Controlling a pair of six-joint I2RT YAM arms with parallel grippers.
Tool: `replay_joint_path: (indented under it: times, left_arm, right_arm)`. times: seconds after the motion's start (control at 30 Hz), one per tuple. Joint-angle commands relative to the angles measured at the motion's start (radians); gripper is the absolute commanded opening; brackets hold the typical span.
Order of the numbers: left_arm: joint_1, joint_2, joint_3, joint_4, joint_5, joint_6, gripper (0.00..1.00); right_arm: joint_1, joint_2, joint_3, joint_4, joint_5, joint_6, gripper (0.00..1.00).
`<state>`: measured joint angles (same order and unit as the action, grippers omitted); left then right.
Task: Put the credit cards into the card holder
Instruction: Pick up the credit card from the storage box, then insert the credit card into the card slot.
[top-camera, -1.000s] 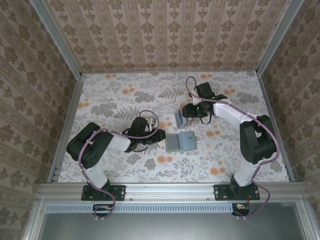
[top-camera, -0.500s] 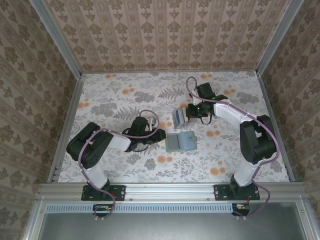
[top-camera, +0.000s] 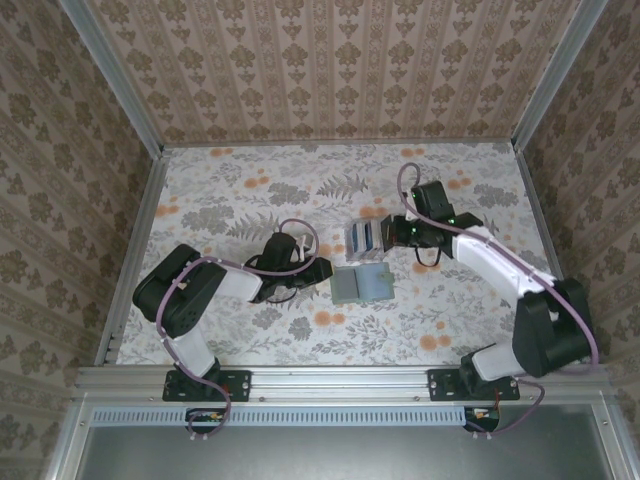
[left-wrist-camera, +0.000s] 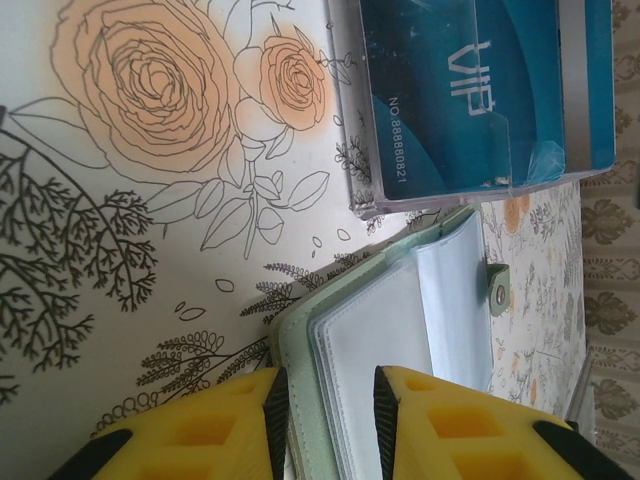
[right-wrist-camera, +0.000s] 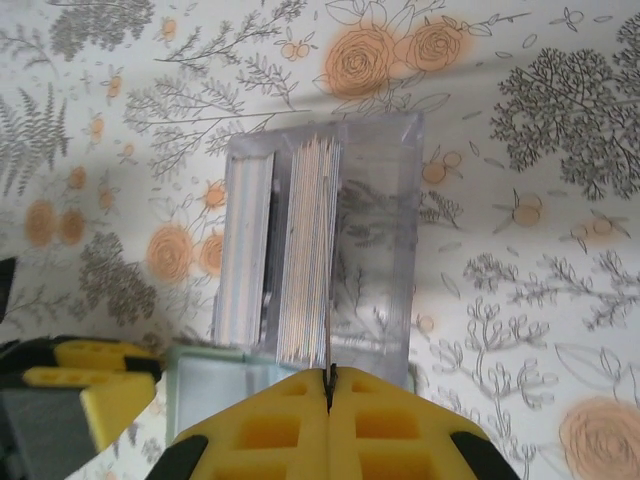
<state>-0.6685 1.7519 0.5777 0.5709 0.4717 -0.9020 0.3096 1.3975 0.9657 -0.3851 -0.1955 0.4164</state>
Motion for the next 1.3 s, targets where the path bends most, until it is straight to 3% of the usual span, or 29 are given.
replay_joint_path:
  times: [0.0,0.2,0.47,0.67,1.27]
  left_arm:
    - [-0.015,0.099,-0.053,-0.276,-0.131,0.023,0.32]
    - [-0.022,0.089,-0.051,-0.293,-0.147,0.026,0.32]
    - [-0.034,0.083,-0.038,-0.318,-0.156,0.031,0.31]
    - [-0.034,0.08,-0.039,-0.321,-0.161,0.031,0.31]
    - [-0.031,0.074,-0.048,-0.316,-0.161,0.032,0.31]
  right_arm:
    - [0.002,-0.082,-0.082,0.049,-0.098,0.021,0.0]
    - [0.002,-0.117,-0.233,0.133,-0.378,0.027,0.0]
    - [0.003,-0.044,-0.334,0.25,-0.5,0.045,0.0]
    - [0.003,0.09,-0.326,0.305,-0.535,0.056,0.0]
    - [0.001,0.205,-0.383,0.494,-0.54,0.167,0.0]
